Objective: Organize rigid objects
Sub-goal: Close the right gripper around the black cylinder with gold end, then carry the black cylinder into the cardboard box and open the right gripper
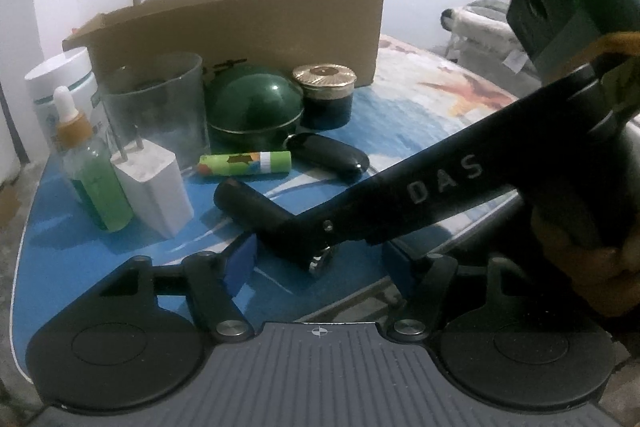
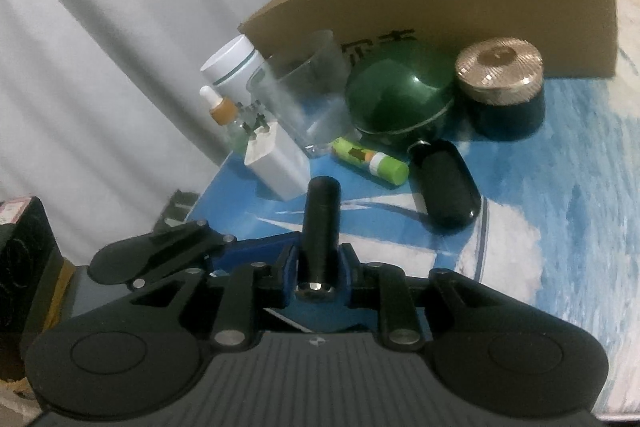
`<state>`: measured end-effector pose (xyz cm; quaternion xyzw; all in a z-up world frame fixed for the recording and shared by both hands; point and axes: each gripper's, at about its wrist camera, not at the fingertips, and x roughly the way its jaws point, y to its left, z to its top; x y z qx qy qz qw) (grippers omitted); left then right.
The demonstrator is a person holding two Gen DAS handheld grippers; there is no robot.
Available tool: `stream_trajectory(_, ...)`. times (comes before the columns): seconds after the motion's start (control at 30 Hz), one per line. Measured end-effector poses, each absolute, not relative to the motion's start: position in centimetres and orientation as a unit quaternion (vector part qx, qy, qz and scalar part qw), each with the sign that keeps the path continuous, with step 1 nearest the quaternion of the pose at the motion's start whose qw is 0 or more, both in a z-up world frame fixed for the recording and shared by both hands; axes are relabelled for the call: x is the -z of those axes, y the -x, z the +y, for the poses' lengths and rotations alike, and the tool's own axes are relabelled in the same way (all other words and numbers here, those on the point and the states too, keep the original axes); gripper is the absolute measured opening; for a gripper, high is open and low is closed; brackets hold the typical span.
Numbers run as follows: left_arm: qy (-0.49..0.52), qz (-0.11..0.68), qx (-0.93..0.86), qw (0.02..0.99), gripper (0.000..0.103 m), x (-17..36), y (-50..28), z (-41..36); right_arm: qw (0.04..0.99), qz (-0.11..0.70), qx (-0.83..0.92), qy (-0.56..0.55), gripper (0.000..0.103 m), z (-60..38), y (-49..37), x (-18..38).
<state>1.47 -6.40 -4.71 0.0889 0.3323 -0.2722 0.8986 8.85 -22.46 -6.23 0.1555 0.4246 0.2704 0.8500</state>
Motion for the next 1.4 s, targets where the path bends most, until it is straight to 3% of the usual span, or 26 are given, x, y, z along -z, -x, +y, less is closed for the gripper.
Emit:
stream_trajectory(0.17,-0.091,0.333,0.269,0.899,0.072,4.8,-1.8,-6.6,0.854,0.429,-0.265,-0.128,0.025,-21.6,-9.3,5.9)
stream_trajectory(0.27,-0.090,0.333,0.263,0.901,0.068,4.8,-1.8,-6.5,0.853,0.433,-0.265,-0.125,0.025,-21.6,-9.5,5.9)
stream_trajectory(0.4,-0.083,0.330,0.246,0.908,0.046,4.6,-1.9,-5.9,0.853,0.429,-0.267,-0.128,0.027,-21.5,-9.5,5.9)
stream_trajectory(0.53,-0.079,0.332,0.244,0.908,0.037,4.6,-1.8,-5.7,0.855,0.423,-0.265,-0.142,0.026,-21.8,-9.1,5.9)
stream_trajectory(0.93,-0.088,0.287,0.236,0.924,0.036,2.1,1.2,-5.9,0.868,0.390,-0.265,-0.155,0.026,-22.0,-6.8,3.2)
stream_trajectory(1.1,-0.109,0.228,0.239,0.938,0.036,-2.0,1.8,-6.1,0.895,0.326,-0.271,-0.140,0.026,-22.2,-5.8,-1.0)
stream_trajectory(1.27,-0.135,0.175,0.240,0.945,0.036,-6.7,-0.7,-6.4,0.920,0.257,-0.274,-0.111,0.026,-22.4,-7.2,-5.7)
stream_trajectory(1.4,-0.155,0.195,0.237,0.939,0.035,-9.1,-6.6,-6.9,0.918,0.262,-0.274,-0.117,0.026,-22.7,-12.9,-8.0)
